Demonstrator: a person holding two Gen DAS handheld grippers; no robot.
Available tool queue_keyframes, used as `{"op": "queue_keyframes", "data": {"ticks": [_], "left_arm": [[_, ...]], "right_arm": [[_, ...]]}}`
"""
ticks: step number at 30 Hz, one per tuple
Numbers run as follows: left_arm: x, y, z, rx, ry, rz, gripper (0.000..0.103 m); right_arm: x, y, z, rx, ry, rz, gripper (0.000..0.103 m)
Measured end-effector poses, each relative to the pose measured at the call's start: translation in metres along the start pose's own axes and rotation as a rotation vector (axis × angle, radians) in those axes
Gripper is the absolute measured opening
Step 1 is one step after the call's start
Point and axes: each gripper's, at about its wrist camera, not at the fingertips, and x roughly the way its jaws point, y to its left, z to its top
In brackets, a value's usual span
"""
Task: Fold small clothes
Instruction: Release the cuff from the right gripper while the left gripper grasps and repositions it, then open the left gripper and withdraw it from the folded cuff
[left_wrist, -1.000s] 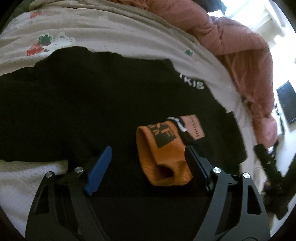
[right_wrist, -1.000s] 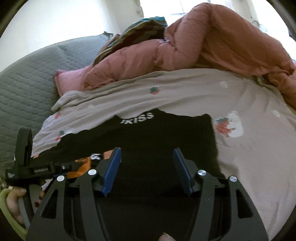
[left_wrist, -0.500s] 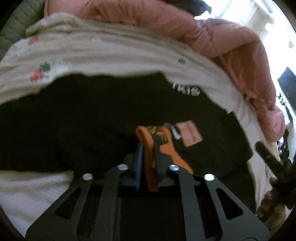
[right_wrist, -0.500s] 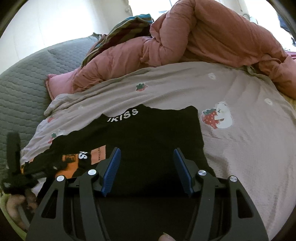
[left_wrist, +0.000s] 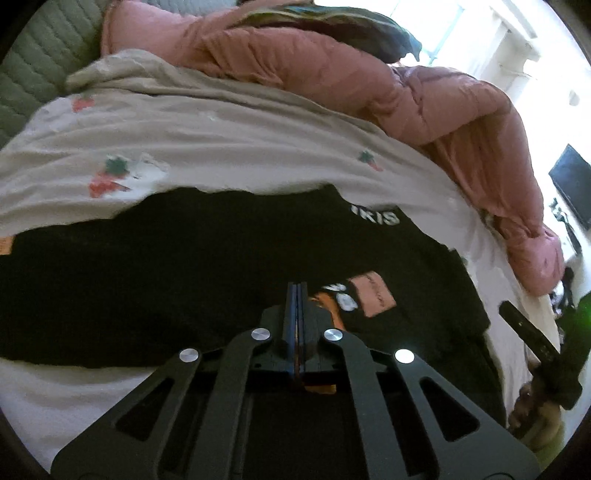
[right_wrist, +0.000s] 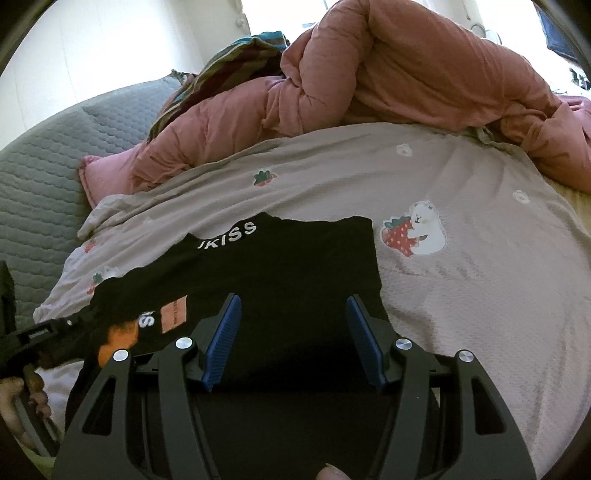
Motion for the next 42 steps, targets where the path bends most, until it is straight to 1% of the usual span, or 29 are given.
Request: {"op": "queue_keyframes", "data": {"ticks": [3, 4, 5, 6, 8, 10, 11, 12, 14, 15, 16, 17, 19, 21, 23, 24, 25, 28, 30, 32, 33, 35, 37, 38, 41, 42], "left_arm": [[0.006, 0.011, 0.000, -0.022, 0.032, 0.022, 0.000], [0.009, 0.014, 0.000, -0.032, 0.043, 0.022, 0.002], [0.013, 0.016, -0.001, -0.047, 0.061, 0.016, 0.010], [0.015, 0.017, -0.002, -0.065, 0.076, -0.011, 0.023], [0.020, 0.018, -0.005, -0.096, 0.108, -0.084, 0.033], [0.027, 0.017, -0.010, -0.124, 0.143, -0.142, 0.041], [0.030, 0.016, -0.012, -0.129, 0.151, -0.144, 0.052], [0.034, 0.014, -0.015, -0.131, 0.153, -0.135, 0.057], [0.043, 0.008, -0.021, -0.120, 0.166, -0.110, 0.057], [0.046, 0.004, -0.024, -0.102, 0.165, -0.091, 0.050], [0.049, -0.001, -0.026, -0.074, 0.162, -0.066, 0.035], [0.051, -0.005, -0.028, -0.049, 0.164, -0.049, 0.003], [0.050, -0.014, -0.030, 0.003, 0.147, -0.028, 0.003], [0.041, -0.018, -0.026, 0.035, 0.108, -0.036, 0.003], [0.025, -0.020, -0.019, 0.064, 0.036, -0.023, 0.003], [0.022, -0.020, -0.017, 0.074, 0.022, -0.006, 0.003], [0.021, -0.020, -0.016, 0.089, 0.011, 0.030, 0.003], [0.027, -0.010, -0.016, 0.074, 0.048, 0.079, 0.010], [0.027, -0.004, -0.014, 0.054, 0.046, 0.079, 0.025], [0.018, -0.003, -0.011, 0.048, 0.016, 0.075, 0.026], [0.014, -0.005, -0.011, 0.057, -0.003, 0.080, 0.026], [0.006, -0.013, -0.011, 0.089, -0.034, 0.068, 0.026], [0.005, -0.025, -0.014, 0.135, -0.031, 0.033, 0.030], [0.007, -0.030, -0.016, 0.153, -0.022, 0.028, 0.033], [0.026, -0.044, -0.027, 0.213, 0.050, 0.037, 0.036], [0.032, -0.044, -0.030, 0.225, 0.081, 0.047, 0.043]], "right_arm": [[0.000, -0.004, 0.001, 0.011, -0.002, -0.012, 0.058], [-0.001, -0.007, 0.002, 0.017, -0.005, -0.023, 0.058], [-0.002, -0.009, 0.002, 0.022, -0.008, -0.025, 0.058], [-0.003, -0.011, 0.003, 0.025, -0.009, -0.026, 0.058], [-0.004, -0.014, 0.003, 0.033, -0.010, -0.035, 0.058], [-0.003, -0.016, 0.002, 0.040, -0.006, -0.039, 0.058], [-0.003, -0.016, 0.001, 0.041, -0.005, -0.039, 0.058], [-0.003, -0.016, 0.001, 0.038, -0.003, -0.040, 0.058], [-0.001, -0.016, 0.000, 0.036, -0.002, -0.043, 0.061], [0.000, -0.016, 0.000, 0.040, -0.001, -0.040, 0.062], [0.001, -0.016, 0.000, 0.042, 0.002, -0.037, 0.062], [0.001, -0.016, -0.001, 0.042, 0.003, -0.038, 0.062], [0.001, -0.015, -0.001, 0.040, 0.004, -0.040, 0.062], [0.001, -0.015, -0.001, 0.039, 0.007, -0.044, 0.062], [0.001, -0.017, -0.001, 0.035, 0.008, -0.060, 0.062], [0.001, -0.017, -0.001, 0.035, 0.008, -0.070, 0.062], [0.002, -0.018, -0.001, 0.037, 0.013, -0.082, 0.062], [0.003, -0.023, -0.001, 0.042, 0.018, -0.106, 0.062], [0.003, -0.025, 0.000, 0.039, 0.017, -0.130, 0.062], [0.003, -0.025, 0.000, 0.026, 0.013, -0.144, 0.062], [0.003, -0.024, -0.001, 0.016, 0.010, -0.152, 0.062], [0.004, -0.018, 0.000, -0.023, 0.007, -0.142, 0.062], [0.006, -0.011, -0.001, -0.051, 0.014, -0.113, 0.062], [0.008, -0.006, 0.000, -0.070, 0.022, -0.091, 0.062], [0.015, 0.011, 0.001, -0.123, 0.048, -0.048, 0.062], [0.018, 0.016, 0.001, -0.138, 0.058, -0.042, 0.062]]}}
